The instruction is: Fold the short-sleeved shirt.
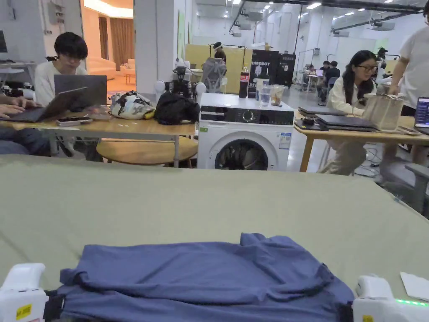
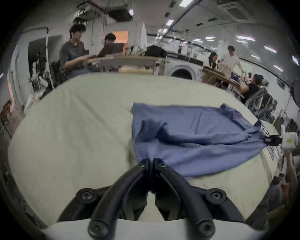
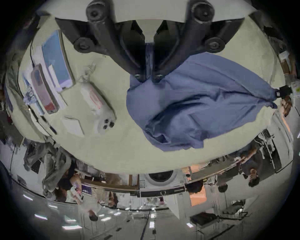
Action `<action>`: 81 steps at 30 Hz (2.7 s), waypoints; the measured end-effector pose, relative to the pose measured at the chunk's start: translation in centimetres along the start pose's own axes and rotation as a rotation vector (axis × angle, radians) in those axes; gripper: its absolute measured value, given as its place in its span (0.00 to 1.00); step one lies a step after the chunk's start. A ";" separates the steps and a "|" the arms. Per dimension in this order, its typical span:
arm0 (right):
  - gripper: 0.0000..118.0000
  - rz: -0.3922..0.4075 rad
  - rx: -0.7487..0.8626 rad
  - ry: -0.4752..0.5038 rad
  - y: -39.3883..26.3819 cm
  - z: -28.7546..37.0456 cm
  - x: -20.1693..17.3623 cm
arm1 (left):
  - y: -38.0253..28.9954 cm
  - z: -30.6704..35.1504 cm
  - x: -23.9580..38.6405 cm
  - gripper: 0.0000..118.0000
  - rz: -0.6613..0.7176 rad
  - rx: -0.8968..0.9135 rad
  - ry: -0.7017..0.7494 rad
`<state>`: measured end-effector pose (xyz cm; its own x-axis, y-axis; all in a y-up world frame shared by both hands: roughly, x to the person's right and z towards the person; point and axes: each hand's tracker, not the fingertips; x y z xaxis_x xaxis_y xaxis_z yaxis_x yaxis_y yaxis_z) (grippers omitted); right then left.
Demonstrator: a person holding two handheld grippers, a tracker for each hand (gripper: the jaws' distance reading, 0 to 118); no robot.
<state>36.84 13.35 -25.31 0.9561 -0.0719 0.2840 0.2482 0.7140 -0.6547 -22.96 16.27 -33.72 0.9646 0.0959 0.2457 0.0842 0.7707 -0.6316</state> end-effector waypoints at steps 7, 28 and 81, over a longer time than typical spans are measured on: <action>0.03 -0.006 0.000 0.022 -6.4 6.9 1.5 | -5.7 7.5 -0.5 0.00 -0.009 -0.018 -0.066; 0.00 0.161 0.288 0.186 -4.7 9.8 -8.9 | -3.2 8.4 6.9 0.01 0.014 0.307 -0.168; 0.00 0.181 -0.309 0.014 10.4 -13.2 -3.0 | 5.3 -14.8 -1.7 0.00 0.154 -0.314 0.063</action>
<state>38.62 11.78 -42.17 0.9905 0.0256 0.1354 0.1074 0.4723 -0.8749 -20.49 10.85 -48.32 0.9846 0.1494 0.0904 0.0000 0.5177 -0.8556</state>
